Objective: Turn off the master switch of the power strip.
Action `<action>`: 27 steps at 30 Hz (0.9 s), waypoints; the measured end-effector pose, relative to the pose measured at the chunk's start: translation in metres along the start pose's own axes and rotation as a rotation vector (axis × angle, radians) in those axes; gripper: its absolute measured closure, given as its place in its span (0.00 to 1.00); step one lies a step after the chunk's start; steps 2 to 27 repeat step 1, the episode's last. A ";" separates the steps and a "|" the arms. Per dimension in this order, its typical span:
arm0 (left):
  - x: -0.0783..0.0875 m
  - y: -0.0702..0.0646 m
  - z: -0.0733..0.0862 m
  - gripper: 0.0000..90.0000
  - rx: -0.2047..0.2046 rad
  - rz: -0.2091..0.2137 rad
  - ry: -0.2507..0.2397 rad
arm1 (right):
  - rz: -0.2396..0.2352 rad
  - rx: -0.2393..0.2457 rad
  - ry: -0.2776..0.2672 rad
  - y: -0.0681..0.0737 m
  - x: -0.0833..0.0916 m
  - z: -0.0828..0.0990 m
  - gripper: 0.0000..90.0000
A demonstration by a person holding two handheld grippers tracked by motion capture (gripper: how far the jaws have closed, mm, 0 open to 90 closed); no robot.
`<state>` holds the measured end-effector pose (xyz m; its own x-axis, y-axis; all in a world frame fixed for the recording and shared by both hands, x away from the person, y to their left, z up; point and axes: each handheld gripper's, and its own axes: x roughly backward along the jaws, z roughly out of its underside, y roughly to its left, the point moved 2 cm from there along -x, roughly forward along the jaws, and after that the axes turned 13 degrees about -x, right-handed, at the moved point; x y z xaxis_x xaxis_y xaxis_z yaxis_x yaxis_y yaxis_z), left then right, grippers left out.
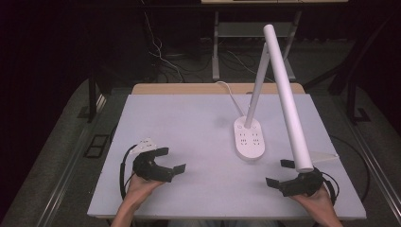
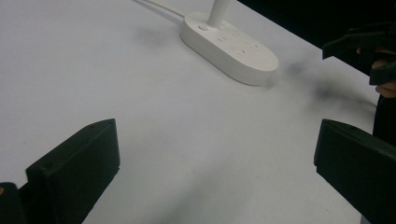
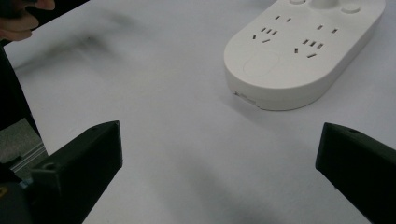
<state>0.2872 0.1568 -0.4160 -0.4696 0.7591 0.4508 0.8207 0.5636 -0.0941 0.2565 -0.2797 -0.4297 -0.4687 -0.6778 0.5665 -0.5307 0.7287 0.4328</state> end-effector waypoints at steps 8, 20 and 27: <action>0.001 0.000 0.001 0.00 0.002 -0.001 -0.001 | 0.000 0.000 -0.001 0.000 0.000 0.000 0.00; 0.001 0.000 0.001 0.00 0.002 -0.001 -0.001 | 0.000 0.000 -0.001 0.000 0.000 0.000 0.00; 0.001 0.000 0.001 0.00 0.002 -0.001 -0.001 | 0.000 0.000 -0.001 0.000 0.000 0.000 0.00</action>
